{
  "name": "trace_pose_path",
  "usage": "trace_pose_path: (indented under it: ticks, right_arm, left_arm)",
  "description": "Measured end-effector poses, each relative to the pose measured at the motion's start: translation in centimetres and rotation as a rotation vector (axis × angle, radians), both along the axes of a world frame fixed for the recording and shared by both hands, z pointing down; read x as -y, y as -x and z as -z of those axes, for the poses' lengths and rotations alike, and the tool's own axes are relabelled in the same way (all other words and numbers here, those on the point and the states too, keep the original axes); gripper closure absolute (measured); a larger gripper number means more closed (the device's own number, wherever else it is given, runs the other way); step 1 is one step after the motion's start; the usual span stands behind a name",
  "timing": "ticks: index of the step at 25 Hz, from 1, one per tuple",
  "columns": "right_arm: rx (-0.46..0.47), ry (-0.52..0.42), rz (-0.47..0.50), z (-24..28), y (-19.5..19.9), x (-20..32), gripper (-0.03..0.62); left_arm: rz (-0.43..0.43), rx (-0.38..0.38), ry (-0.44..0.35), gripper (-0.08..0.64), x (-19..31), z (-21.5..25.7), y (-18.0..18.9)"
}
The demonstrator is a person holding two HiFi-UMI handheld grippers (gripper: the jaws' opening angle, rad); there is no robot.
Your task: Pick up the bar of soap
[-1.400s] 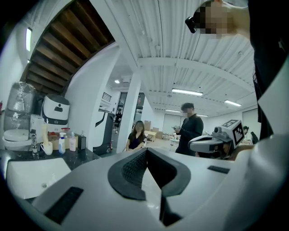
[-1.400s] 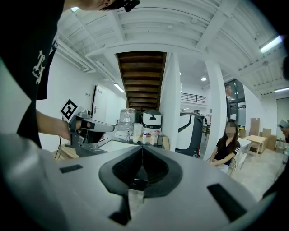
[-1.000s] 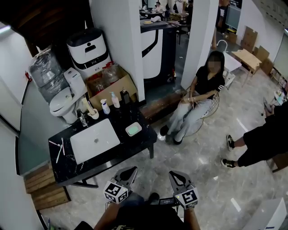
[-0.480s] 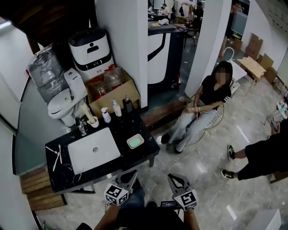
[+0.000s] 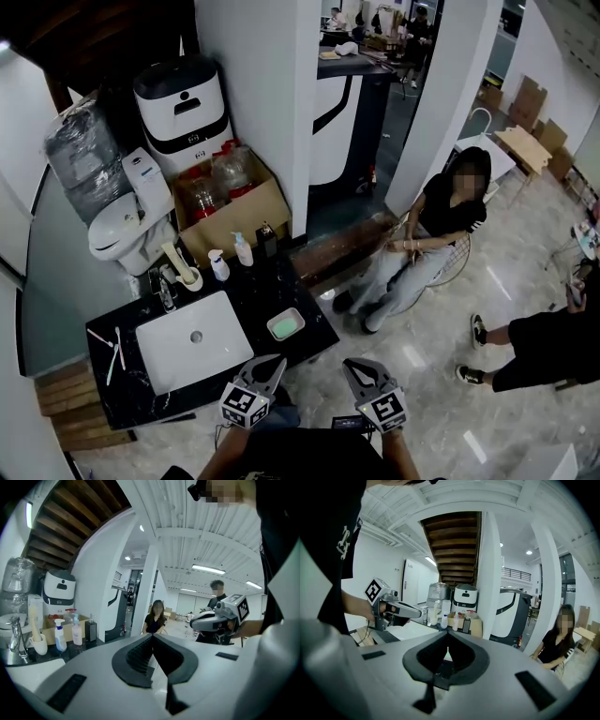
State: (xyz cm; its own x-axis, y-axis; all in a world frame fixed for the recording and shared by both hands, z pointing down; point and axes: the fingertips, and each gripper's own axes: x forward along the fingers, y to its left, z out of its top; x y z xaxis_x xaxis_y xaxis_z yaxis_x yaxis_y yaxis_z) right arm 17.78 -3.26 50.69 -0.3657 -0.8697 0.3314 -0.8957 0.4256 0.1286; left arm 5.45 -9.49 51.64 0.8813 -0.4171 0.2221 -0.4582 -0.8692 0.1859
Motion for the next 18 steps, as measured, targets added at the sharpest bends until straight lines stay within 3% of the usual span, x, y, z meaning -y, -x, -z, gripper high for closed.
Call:
trace_pose_path:
  ticks: [11, 18]
  right_arm:
    - [-0.049, 0.053, 0.016, -0.8, 2.3, 6.9, 0.581]
    - [-0.067, 0.063, 0.090, -1.5, 3.7, 9.7, 0.581]
  left_arm:
    - [0.017, -0.013, 0.018, 0.551, 6.6, -1.4, 2.7]
    - [0.082, -0.012, 0.033, 0.549, 8.8, -2.0, 4.4]
